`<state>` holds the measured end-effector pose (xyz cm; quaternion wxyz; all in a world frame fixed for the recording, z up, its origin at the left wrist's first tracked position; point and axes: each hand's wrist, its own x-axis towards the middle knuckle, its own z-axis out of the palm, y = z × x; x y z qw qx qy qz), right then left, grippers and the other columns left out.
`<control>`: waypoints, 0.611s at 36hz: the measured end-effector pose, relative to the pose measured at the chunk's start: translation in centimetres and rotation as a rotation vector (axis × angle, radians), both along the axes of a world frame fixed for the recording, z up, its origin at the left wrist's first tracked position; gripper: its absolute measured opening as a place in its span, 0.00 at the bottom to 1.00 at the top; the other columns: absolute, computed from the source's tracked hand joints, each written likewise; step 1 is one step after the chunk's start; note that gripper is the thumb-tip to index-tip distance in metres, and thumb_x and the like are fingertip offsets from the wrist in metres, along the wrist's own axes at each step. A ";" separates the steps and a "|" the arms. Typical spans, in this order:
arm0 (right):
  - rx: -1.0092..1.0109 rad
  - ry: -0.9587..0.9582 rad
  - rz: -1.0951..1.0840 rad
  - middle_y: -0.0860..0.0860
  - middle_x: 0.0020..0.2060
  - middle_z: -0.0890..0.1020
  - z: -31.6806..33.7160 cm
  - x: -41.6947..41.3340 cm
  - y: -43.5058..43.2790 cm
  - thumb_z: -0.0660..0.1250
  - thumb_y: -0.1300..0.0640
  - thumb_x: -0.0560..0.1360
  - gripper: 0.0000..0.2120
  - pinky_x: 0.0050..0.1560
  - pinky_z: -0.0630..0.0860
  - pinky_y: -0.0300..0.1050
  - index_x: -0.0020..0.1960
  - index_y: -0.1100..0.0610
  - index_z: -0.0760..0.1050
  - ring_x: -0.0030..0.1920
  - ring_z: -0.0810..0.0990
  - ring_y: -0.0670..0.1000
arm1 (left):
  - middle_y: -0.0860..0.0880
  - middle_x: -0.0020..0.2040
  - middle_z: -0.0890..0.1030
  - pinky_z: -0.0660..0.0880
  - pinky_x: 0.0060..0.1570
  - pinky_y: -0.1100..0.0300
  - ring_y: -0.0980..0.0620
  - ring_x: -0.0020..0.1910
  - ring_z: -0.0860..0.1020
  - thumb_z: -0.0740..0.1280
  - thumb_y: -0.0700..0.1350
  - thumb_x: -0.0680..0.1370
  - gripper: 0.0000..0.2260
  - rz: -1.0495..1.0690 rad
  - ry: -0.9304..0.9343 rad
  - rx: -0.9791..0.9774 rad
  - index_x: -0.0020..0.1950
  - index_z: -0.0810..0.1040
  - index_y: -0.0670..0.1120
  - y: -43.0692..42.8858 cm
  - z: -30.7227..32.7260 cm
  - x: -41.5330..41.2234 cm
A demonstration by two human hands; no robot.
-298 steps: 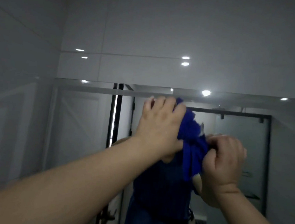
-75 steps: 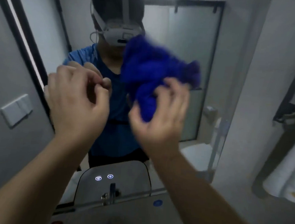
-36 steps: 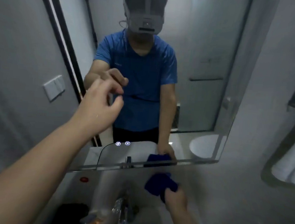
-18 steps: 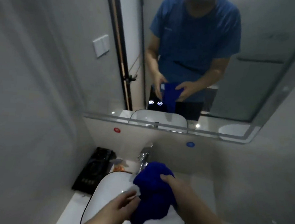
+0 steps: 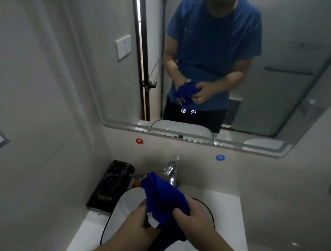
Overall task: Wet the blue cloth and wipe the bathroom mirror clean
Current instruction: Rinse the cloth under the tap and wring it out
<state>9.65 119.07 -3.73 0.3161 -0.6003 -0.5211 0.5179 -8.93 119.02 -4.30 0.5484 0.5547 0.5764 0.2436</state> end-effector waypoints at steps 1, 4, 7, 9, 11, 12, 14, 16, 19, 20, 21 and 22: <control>-0.002 -0.006 -0.039 0.49 0.36 0.84 0.1 -0.3 0.0 0.66 0.65 0.78 0.09 0.38 0.77 0.35 0.53 0.54 0.81 0.35 0.81 0.45 | 0.57 0.57 0.85 0.77 0.49 0.74 0.62 0.55 0.83 0.74 0.39 0.80 0.21 -0.014 -0.003 0.010 0.66 0.74 0.58 0.4 -0.2 -0.2; -0.045 0.009 -0.124 0.51 0.44 0.88 -0.6 -0.8 0.0 0.69 0.60 0.79 0.09 0.47 0.84 0.49 0.55 0.47 0.82 0.46 0.87 0.53 | 0.58 0.46 0.88 0.77 0.44 0.73 0.66 0.47 0.85 0.72 0.43 0.82 0.15 -0.030 0.026 -0.014 0.63 0.77 0.60 1.1 -0.7 -1.0; -0.107 0.059 -0.145 0.49 0.46 0.89 -2.0 -1.1 0.0 0.68 0.59 0.79 0.13 0.51 0.86 0.53 0.58 0.44 0.83 0.48 0.89 0.53 | 0.53 0.47 0.89 0.78 0.43 0.70 0.60 0.45 0.86 0.73 0.45 0.82 0.09 -0.061 0.019 -0.219 0.62 0.82 0.52 2.4 -3.0 -2.0; -0.129 0.027 -0.133 0.47 0.45 0.89 -3.1 -1.5 -0.4 0.66 0.62 0.81 0.13 0.47 0.85 0.46 0.57 0.45 0.82 0.45 0.88 0.47 | 0.50 0.48 0.88 0.79 0.50 0.62 0.54 0.48 0.85 0.74 0.45 0.80 0.06 -0.094 0.067 -0.342 0.57 0.84 0.48 3.2 -5.7 -2.8; -0.149 -0.024 -0.096 0.46 0.46 0.88 -4.4 -1.9 -1.0 0.65 0.62 0.81 0.13 0.47 0.85 0.44 0.56 0.46 0.81 0.46 0.88 0.46 | 0.51 0.47 0.87 0.78 0.56 0.57 0.52 0.50 0.83 0.74 0.46 0.80 0.05 -0.116 0.125 -0.403 0.55 0.85 0.48 3.3 -8.8 -3.5; -0.171 -0.049 -0.079 0.46 0.46 0.88 -5.3 -2.1 -1.2 0.65 0.63 0.80 0.13 0.49 0.85 0.44 0.56 0.46 0.81 0.46 0.88 0.46 | 0.51 0.47 0.85 0.79 0.57 0.58 0.53 0.49 0.83 0.73 0.45 0.82 0.05 -0.108 0.141 -0.428 0.57 0.85 0.48 3.2 -10.5 -3.7; -0.230 -0.071 -0.057 0.46 0.46 0.89 -7.1 -2.4 -1.5 0.64 0.63 0.79 0.14 0.53 0.85 0.45 0.55 0.46 0.81 0.47 0.88 0.45 | 0.52 0.47 0.85 0.81 0.48 0.64 0.55 0.46 0.84 0.72 0.42 0.82 0.11 -0.079 0.164 -0.501 0.64 0.83 0.44 3.1 -13.6 -4.1; -0.297 -0.071 -0.066 0.48 0.46 0.89 -8.4 -2.7 -1.5 0.65 0.63 0.79 0.13 0.54 0.85 0.45 0.54 0.46 0.81 0.47 0.88 0.45 | 0.48 0.50 0.87 0.80 0.38 0.65 0.53 0.46 0.86 0.71 0.39 0.82 0.13 -0.051 0.133 -0.616 0.67 0.82 0.41 3.0 -15.3 -4.1; -0.348 -0.095 -0.093 0.47 0.44 0.88 -10.0 -2.8 -0.6 0.65 0.65 0.80 0.14 0.50 0.82 0.39 0.53 0.46 0.81 0.46 0.86 0.44 | 0.42 0.54 0.86 0.84 0.42 0.59 0.47 0.48 0.86 0.69 0.35 0.82 0.10 0.034 0.098 -0.654 0.63 0.82 0.39 2.6 -15.3 -3.5; -0.343 -0.094 -0.114 0.46 0.44 0.88 -10.6 -2.8 -0.2 0.65 0.66 0.79 0.15 0.51 0.81 0.40 0.53 0.46 0.81 0.47 0.86 0.45 | 0.40 0.55 0.86 0.85 0.44 0.54 0.43 0.49 0.86 0.69 0.35 0.82 0.09 0.085 0.060 -0.670 0.62 0.82 0.38 2.6 -15.3 -3.2; -0.334 -0.100 -0.134 0.46 0.45 0.88 -11.3 -2.7 0.3 0.65 0.67 0.78 0.16 0.52 0.81 0.40 0.53 0.46 0.81 0.49 0.86 0.46 | 0.38 0.56 0.86 0.85 0.43 0.52 0.40 0.50 0.86 0.70 0.35 0.82 0.09 0.151 -0.015 -0.697 0.62 0.82 0.38 3.0 -15.3 -2.8; -0.321 -0.093 -0.147 0.46 0.47 0.88 -12.0 -2.5 1.0 0.65 0.67 0.78 0.18 0.54 0.81 0.40 0.55 0.45 0.82 0.52 0.86 0.47 | 0.38 0.57 0.86 0.84 0.42 0.52 0.39 0.51 0.86 0.70 0.38 0.83 0.08 0.180 -0.050 -0.722 0.62 0.82 0.40 3.4 -14.8 -2.3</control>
